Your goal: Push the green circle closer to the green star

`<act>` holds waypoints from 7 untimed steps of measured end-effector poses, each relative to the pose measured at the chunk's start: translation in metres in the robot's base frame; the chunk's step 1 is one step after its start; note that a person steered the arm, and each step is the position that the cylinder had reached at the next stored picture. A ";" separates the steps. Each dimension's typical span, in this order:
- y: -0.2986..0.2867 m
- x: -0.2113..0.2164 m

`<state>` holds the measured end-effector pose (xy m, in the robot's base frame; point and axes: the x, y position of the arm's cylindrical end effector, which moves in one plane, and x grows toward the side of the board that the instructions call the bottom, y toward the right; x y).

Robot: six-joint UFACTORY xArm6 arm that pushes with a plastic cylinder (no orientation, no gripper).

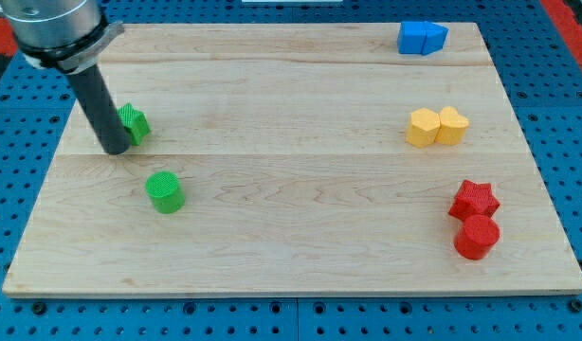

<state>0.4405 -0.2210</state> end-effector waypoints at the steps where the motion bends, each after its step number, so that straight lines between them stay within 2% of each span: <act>1: 0.044 0.030; 2: 0.100 0.013; 3: 0.133 0.077; 4: 0.120 0.123; 5: 0.120 0.099; 6: 0.087 0.091; 7: 0.083 0.067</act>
<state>0.5070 -0.1380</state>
